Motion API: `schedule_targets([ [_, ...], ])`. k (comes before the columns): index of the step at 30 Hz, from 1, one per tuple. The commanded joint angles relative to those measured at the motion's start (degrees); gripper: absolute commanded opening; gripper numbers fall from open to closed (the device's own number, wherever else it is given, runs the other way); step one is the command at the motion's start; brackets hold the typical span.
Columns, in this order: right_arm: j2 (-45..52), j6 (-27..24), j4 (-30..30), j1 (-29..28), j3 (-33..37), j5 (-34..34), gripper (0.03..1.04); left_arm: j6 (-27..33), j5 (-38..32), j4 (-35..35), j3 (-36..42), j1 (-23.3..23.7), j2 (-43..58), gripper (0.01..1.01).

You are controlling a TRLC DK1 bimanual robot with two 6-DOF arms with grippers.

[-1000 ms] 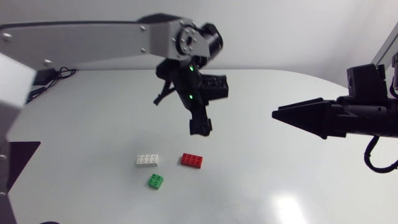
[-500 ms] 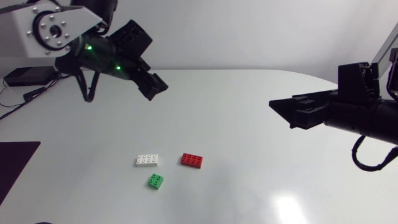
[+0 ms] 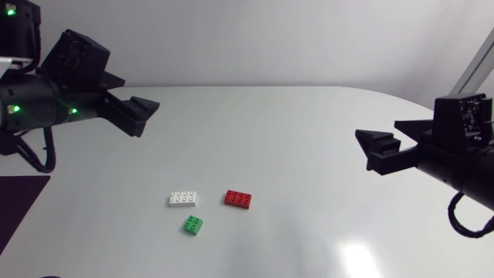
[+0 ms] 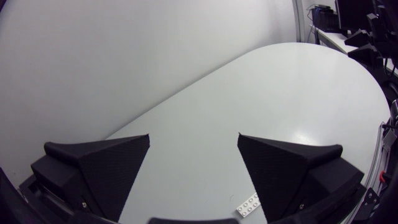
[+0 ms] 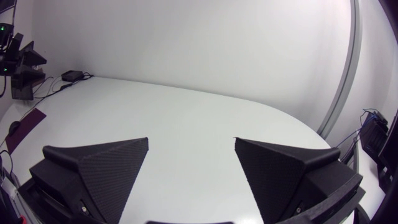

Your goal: Separate the duplo bricks

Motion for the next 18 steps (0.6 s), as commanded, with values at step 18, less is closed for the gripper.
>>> schedule_targets([
  [18,-14.86,-11.41,-3.17,0.66,-6.05,13.79,1.00,-2.33,-10.67,0.84,-13.11,2.54,-22.39,0.987],
])
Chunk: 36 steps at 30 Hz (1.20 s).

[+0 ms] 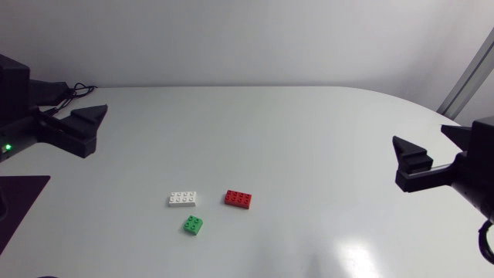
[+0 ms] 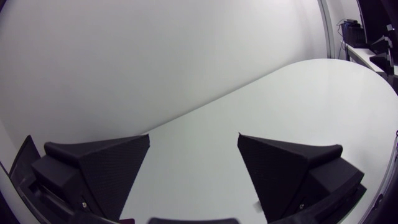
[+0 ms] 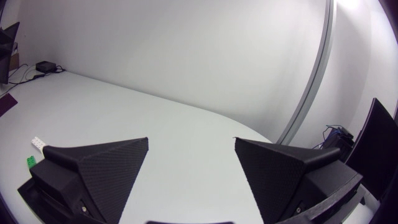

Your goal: Separate the duplo bricks

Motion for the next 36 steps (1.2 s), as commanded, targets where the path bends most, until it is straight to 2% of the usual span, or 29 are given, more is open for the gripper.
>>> schedule_targets([
  [1,-2.27,-2.89,-0.63,0.33,-1.41,1.83,1.00,-0.82,-0.62,0.36,-3.30,0.59,-3.14,0.987],
  [5,-4.73,-4.65,-0.90,0.42,-2.38,4.03,1.00,-1.17,-0.71,0.18,-6.38,0.77,-8.50,0.987],
  [12,-12.11,-7.02,-3.27,0.42,-5.55,6.32,1.00,-1.00,-0.88,-4.48,-10.77,2.00,-19.66,0.987],
  [18,-19.85,-11.15,-4.32,0.33,-9.76,7.55,1.00,0.23,-0.88,-8.17,-15.43,5.42,-29.33,0.987],
  [25,-23.10,-11.50,-5.73,-2.30,-11.17,7.46,1.00,1.99,-0.71,-10.89,-19.65,8.06,-39.18,0.987],
  [29,-25.56,-11.68,-5.55,-2.74,-12.23,6.93,1.00,3.31,-0.71,-12.39,-20.35,8.59,-40.32,0.987],
  [36,-26.00,-11.41,-4.24,-3.45,-14.25,6.75,1.00,3.66,-0.62,-11.07,-21.84,9.12,-40.49,0.987],
])
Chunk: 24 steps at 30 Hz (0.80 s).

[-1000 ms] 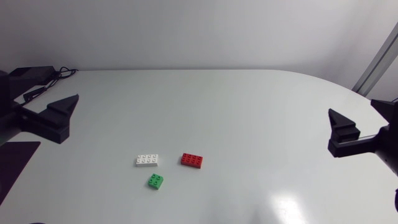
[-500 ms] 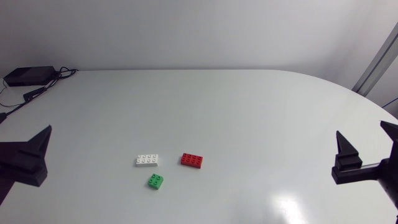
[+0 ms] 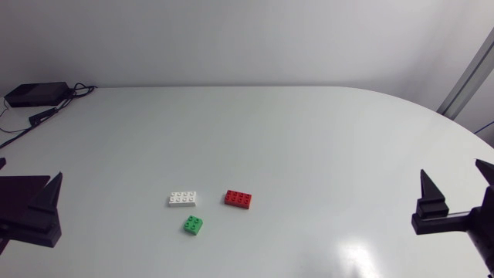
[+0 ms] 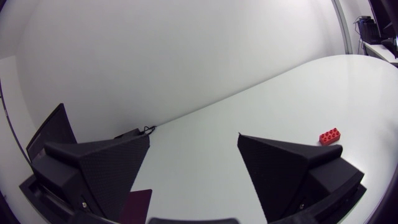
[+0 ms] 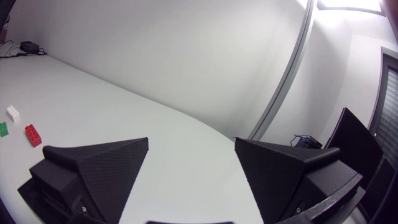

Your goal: Separate the duplo bricks

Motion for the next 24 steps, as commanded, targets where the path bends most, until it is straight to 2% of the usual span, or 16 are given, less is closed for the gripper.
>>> schedule_targets([
  [1,-0.58,-0.96,1.87,-0.87,-1.46,0.29,1.00,0.91,0.15,1.22,-2.00,0.35,-1.20,0.987],
  [14,-0.58,-0.88,7.14,-0.25,-6.21,0.02,1.00,5.30,0.41,10.53,-10.88,0.26,-1.28,0.989],
  [18,-0.58,-0.88,8.37,-0.16,-7.00,-0.68,1.00,5.48,0.58,14.93,-14.74,-2.02,-1.20,0.989],
  [24,-0.58,-3.07,13.56,0.89,-9.81,-0.95,1.00,6.62,0.50,20.46,-18.88,-2.55,-1.20,0.987],
])
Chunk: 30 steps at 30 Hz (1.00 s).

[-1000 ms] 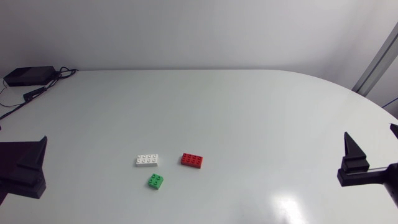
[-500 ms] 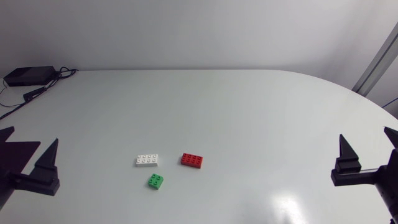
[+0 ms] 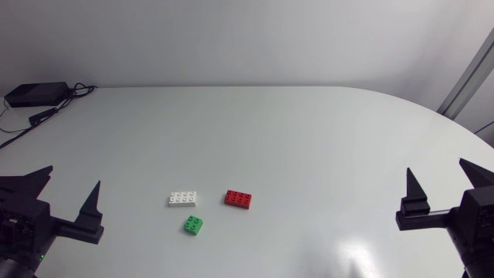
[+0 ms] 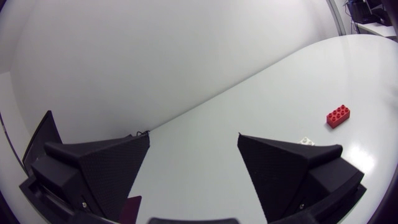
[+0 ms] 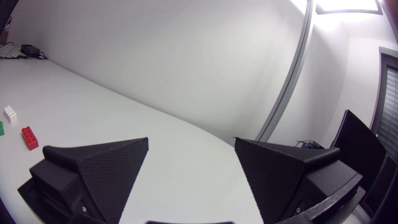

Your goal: Separate the duplo bricks

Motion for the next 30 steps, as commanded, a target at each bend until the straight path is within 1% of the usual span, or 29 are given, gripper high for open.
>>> schedule_targets([
  [1,-0.58,-1.92,2.37,0.76,-2.67,0.10,1.00,1.49,0.28,2.87,-2.49,-0.49,-1.09,0.987],
  [6,-0.58,-2.18,5.89,1.29,-5.22,-0.60,1.00,1.92,0.19,5.07,-3.19,-0.06,-1.00,0.987],
  [10,-0.58,-2.00,8.61,2.08,-7.41,-1.04,1.00,2.28,0.19,5.42,-3.28,1.26,-0.82,0.989],
  [14,-0.58,-1.56,11.07,2.78,-8.38,-1.39,1.00,3.07,0.19,7.62,-3.63,2.67,-0.91,0.989],
  [17,-0.58,-1.56,11.25,3.31,-8.82,-1.57,1.00,3.16,0.19,8.24,-3.72,2.67,-0.91,0.989],
  [21,-0.49,-1.56,10.98,4.10,-8.73,-1.57,1.00,4.83,1.95,5.34,-3.28,1.53,-0.91,0.987],
  [24,-0.41,-0.95,11.16,4.10,-8.82,-1.57,1.00,6.58,2.21,4.90,-3.19,0.82,-0.91,0.989],
  [26,-0.32,0.28,9.93,4.01,-9.17,-1.57,1.00,6.67,2.30,4.90,-3.19,0.74,-0.91,0.989],
  [30,-0.32,0.37,9.93,3.57,-9.08,-1.57,1.00,6.14,2.21,4.72,-3.19,1.26,-1.00,0.989],
])
